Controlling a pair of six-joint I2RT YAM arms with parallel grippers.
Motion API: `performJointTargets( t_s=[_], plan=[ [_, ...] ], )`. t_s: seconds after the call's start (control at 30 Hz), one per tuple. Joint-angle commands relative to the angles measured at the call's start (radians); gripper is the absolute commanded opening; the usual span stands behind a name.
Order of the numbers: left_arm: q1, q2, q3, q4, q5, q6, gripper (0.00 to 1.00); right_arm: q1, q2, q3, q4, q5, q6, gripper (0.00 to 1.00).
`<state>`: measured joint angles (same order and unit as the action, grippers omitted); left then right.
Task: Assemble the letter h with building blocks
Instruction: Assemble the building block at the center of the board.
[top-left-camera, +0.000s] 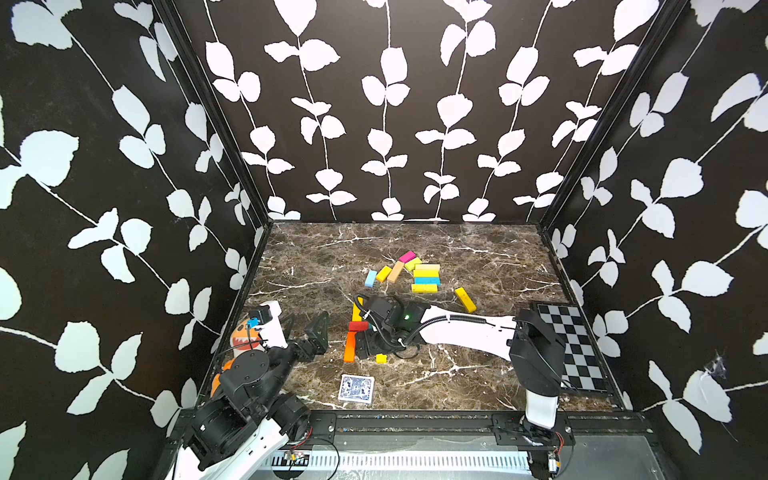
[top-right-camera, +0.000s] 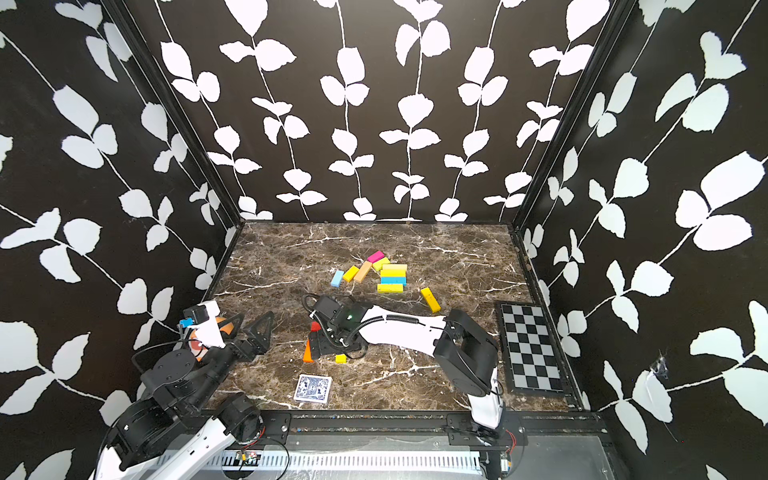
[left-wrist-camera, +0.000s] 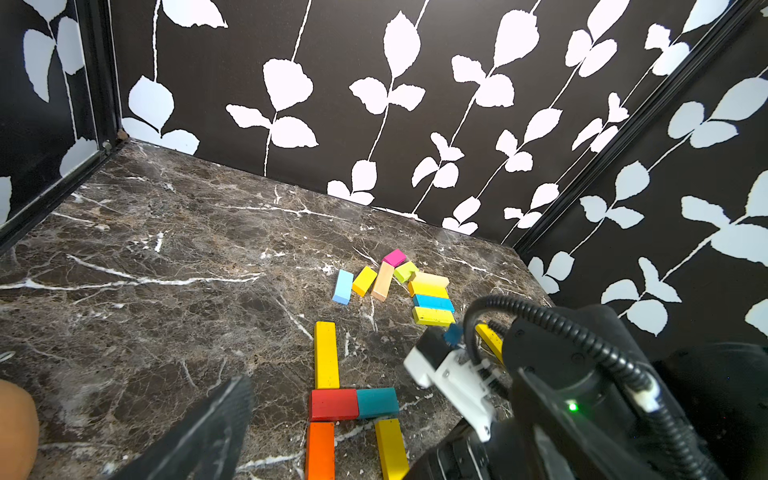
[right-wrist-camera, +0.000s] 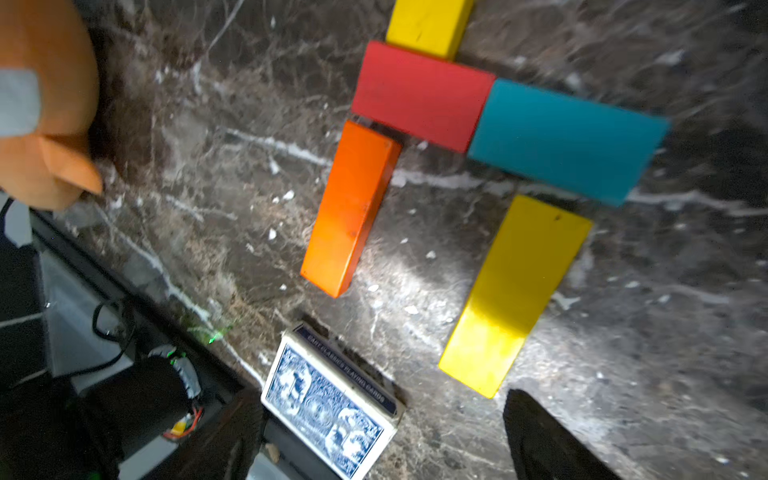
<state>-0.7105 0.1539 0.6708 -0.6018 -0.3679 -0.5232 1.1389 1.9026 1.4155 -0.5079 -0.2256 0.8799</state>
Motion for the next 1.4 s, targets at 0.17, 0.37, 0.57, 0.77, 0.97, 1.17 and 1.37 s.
performJointTargets(
  t_s=[0.17, 0.37, 0.57, 0.77, 0.97, 1.17, 1.37],
  plan=[
    [0.003, 0.002, 0.028, -0.028, -0.016, 0.011, 0.99, 0.037, 0.034, -0.033, 0.054, -0.162, -0.067, 0.91],
    [0.003, 0.019, 0.027, -0.026, -0.014, 0.011, 0.99, 0.05, 0.06, -0.037, 0.036, -0.16, -0.091, 0.9],
    [0.003, 0.022, 0.027, -0.02, -0.019, 0.011, 0.99, 0.057, 0.071, -0.044, 0.024, -0.141, -0.11, 0.9],
    [0.003, 0.032, 0.025, -0.018, -0.019, 0.011, 0.99, 0.056, 0.088, -0.041, 0.026, -0.125, -0.114, 0.9],
    [0.003, 0.033, 0.029, -0.018, -0.028, 0.014, 0.99, 0.055, 0.098, -0.033, 0.015, -0.099, -0.116, 0.9],
    [0.003, 0.036, 0.029, -0.019, -0.029, 0.015, 0.99, 0.049, 0.101, -0.026, 0.019, -0.083, -0.118, 0.9],
    [0.003, 0.038, 0.029, -0.022, -0.034, 0.017, 0.99, 0.044, 0.105, -0.015, 0.02, -0.078, -0.121, 0.91]
  ],
)
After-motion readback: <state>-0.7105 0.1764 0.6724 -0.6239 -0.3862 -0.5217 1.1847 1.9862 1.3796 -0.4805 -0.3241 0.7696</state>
